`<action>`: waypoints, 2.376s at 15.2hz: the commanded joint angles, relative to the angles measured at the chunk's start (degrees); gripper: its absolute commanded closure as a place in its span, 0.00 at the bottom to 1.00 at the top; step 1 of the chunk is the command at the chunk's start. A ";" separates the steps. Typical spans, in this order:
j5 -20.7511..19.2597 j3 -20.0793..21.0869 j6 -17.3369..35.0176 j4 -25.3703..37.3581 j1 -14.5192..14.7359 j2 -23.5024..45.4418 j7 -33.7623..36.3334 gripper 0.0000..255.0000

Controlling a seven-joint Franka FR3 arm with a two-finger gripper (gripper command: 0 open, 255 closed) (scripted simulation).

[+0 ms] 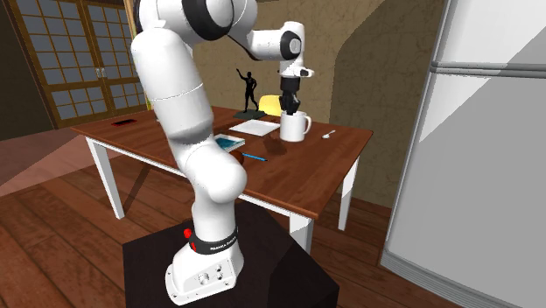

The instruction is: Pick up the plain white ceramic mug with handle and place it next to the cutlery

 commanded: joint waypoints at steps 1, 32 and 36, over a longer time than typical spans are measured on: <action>-1.68 0.94 0.80 4.16 -0.30 5.12 1.52 1.00; -20.34 -0.81 -7.55 66.61 12.65 61.96 10.86 1.00; -20.46 -0.87 -5.33 64.51 12.35 62.14 11.04 1.00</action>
